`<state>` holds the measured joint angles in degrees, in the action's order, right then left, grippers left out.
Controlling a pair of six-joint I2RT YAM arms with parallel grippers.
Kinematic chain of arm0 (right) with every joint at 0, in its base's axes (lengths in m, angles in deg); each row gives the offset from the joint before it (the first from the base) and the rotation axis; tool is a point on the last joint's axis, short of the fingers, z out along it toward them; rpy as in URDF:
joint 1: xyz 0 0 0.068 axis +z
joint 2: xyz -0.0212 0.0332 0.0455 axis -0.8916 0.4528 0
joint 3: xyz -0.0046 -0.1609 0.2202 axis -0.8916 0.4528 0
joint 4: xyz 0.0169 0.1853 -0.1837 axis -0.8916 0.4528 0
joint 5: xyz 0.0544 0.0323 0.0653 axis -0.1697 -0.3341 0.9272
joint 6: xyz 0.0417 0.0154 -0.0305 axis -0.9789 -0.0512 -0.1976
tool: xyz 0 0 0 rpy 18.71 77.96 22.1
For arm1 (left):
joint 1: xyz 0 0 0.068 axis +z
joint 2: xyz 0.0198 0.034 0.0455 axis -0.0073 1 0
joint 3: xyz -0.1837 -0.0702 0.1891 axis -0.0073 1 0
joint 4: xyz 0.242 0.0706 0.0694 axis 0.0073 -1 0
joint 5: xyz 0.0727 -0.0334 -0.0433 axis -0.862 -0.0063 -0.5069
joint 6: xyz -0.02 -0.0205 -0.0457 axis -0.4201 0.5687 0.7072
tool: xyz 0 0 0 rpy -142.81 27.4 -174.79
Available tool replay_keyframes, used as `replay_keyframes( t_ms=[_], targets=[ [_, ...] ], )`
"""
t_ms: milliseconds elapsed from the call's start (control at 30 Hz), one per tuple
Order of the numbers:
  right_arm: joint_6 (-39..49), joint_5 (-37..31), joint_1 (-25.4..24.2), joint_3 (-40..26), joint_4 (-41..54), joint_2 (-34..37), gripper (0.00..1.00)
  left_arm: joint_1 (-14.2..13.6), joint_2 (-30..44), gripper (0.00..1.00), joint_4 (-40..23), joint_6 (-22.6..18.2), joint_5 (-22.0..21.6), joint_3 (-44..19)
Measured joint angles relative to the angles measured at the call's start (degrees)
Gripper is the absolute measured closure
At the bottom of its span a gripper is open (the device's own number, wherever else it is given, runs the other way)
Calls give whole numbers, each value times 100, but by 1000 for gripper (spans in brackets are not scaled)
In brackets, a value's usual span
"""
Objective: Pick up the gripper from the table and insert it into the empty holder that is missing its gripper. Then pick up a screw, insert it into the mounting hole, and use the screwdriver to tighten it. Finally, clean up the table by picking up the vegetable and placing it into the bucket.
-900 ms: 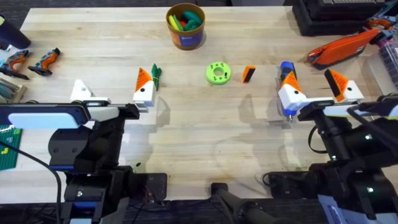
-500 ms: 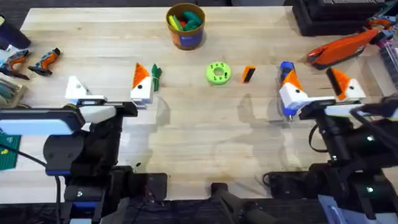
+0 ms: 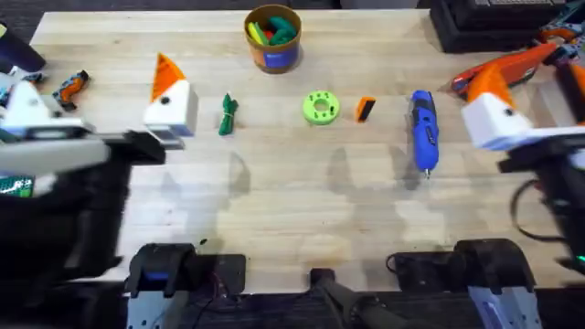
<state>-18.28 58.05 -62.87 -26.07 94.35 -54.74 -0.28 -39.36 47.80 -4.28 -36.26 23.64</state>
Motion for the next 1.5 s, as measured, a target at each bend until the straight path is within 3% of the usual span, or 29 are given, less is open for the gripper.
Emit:
replay_keyframes(
  t_ms=[300,600,933,1500],
  targets=[
    [-20,2,0,-2432,2752,1782,11,0,2494,15,-2897,1,-28,-2592],
    [-18,4,0,-3948,4705,4112,12,0,4627,15,-4676,2,-33,-4118],
    [-18,4,0,-4269,5176,5523,11,0,6107,15,-5098,0,-32,-4317],
    [-18,4,0,-4273,5156,6317,12,-2,7319,15,-4977,0,161,-4320]
  ],
)
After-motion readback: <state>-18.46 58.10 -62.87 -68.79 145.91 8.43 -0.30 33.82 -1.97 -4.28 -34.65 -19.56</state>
